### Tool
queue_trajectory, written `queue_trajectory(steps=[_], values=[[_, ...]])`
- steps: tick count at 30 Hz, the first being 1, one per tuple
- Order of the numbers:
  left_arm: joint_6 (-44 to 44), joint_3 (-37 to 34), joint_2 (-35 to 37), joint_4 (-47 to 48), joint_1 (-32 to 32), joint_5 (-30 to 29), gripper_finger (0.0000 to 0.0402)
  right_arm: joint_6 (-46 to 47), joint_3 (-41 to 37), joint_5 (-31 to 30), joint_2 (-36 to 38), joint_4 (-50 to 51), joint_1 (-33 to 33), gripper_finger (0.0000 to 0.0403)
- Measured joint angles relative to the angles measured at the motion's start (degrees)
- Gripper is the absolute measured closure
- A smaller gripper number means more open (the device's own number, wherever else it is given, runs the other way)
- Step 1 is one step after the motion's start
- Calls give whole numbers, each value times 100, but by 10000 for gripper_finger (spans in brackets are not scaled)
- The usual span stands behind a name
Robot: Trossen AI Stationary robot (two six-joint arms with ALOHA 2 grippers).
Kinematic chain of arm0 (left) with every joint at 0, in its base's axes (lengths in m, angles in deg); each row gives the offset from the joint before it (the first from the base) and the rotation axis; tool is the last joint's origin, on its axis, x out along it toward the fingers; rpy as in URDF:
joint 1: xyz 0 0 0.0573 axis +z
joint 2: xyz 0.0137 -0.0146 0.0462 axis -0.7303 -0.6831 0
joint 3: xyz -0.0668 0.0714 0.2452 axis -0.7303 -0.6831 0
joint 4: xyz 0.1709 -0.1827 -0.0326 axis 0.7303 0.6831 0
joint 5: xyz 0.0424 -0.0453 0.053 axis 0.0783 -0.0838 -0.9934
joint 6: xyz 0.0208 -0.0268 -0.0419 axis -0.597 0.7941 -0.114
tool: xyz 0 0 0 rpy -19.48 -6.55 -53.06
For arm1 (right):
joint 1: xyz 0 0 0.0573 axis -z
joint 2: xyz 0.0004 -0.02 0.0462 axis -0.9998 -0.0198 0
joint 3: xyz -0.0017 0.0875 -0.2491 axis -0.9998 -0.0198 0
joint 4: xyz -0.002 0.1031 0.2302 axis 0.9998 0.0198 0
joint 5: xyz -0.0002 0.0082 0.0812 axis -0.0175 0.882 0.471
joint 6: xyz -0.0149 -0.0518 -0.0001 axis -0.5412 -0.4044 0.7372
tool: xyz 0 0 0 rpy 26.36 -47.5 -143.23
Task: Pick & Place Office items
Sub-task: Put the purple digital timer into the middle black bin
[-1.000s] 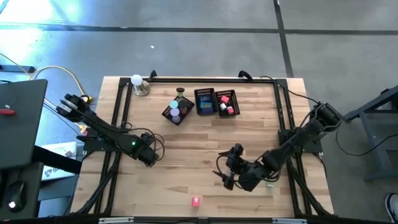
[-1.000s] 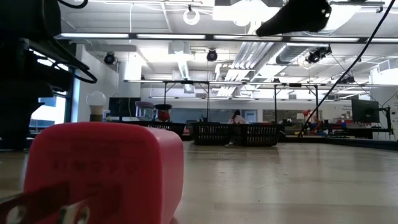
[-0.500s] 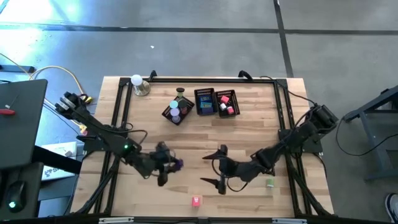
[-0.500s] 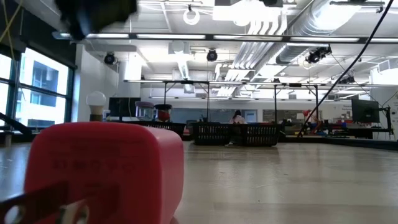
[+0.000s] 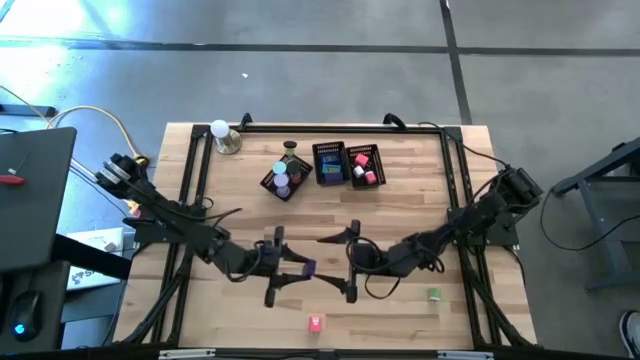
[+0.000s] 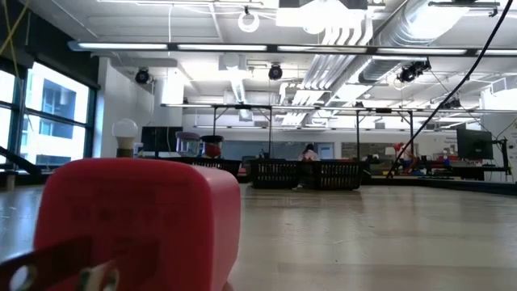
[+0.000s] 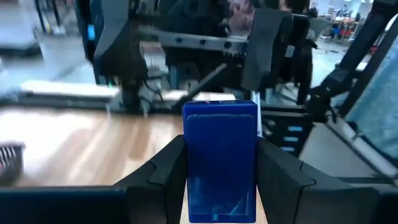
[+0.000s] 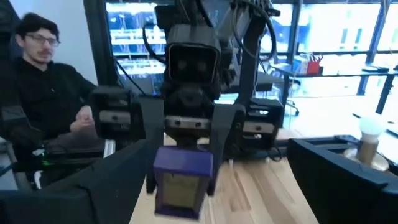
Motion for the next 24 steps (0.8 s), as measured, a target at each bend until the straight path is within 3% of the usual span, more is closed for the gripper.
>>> queue_trajectory(steps=[10, 17, 24], values=[[-1044, 0, -469, -1040, 193, -1, 258, 96, 0, 952, 2, -64, 236, 33], [-1097, 0, -481, -1169, 296, -577, 258, 137, 0, 955, 2, -15, 266, 41], [-1240, 0, -481, -1338, 298, -584, 258, 138, 0, 961, 2, -16, 266, 77]])
